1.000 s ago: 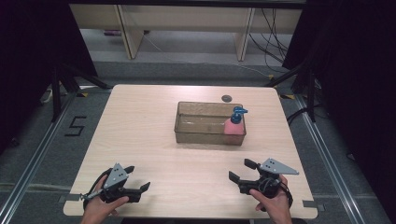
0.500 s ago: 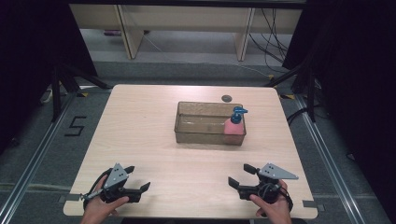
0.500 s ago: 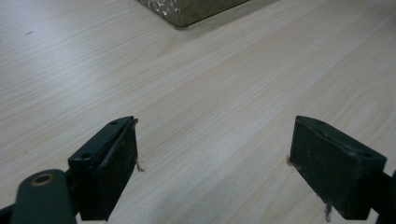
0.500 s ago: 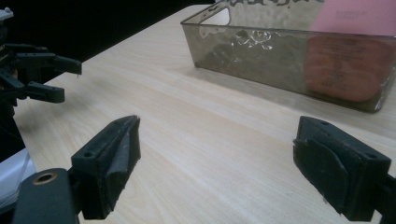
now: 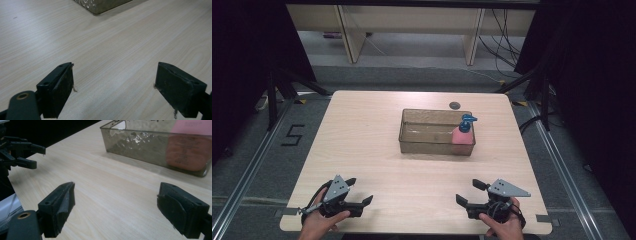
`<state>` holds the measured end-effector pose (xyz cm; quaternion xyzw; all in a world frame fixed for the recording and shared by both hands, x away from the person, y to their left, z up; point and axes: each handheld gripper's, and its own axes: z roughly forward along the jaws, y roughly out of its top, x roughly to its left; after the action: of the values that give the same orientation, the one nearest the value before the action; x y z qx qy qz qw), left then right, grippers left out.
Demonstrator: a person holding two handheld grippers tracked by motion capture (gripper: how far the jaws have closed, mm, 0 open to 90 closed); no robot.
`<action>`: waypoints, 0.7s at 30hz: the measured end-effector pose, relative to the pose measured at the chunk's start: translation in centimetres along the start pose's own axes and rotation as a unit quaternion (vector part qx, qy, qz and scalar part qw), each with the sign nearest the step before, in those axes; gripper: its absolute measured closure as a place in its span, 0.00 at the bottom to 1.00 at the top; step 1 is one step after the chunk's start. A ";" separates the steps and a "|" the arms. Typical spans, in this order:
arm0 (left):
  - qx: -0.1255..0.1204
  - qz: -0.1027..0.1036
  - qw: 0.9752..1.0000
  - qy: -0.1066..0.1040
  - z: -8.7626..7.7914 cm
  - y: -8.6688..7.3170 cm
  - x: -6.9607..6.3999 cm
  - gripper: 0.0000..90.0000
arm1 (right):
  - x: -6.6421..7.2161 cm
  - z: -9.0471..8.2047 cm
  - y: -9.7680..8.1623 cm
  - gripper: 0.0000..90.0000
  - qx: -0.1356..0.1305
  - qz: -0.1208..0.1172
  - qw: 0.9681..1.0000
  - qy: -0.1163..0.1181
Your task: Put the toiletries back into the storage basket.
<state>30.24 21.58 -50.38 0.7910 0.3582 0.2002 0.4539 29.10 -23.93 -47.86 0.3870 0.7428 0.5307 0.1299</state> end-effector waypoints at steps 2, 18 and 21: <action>0.000 0.000 1.000 0.000 0.0 0.0 0.0 0.17 | 0.0 0.0 -0.1 0.17 0.004 -0.002 1.000 0.000; 0.002 0.001 1.000 -0.001 -0.1 0.0 -0.1 0.16 | 0.5 0.2 -0.8 0.17 0.032 -0.017 0.999 0.004; 0.002 0.001 1.000 -0.001 -0.1 0.1 -0.1 0.16 | 0.6 0.3 -0.9 0.17 0.034 -0.020 0.999 0.007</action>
<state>30.18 21.56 -50.30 0.7926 0.3572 0.1996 0.4522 28.50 -23.35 -48.64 0.3721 0.7692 0.5050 0.1219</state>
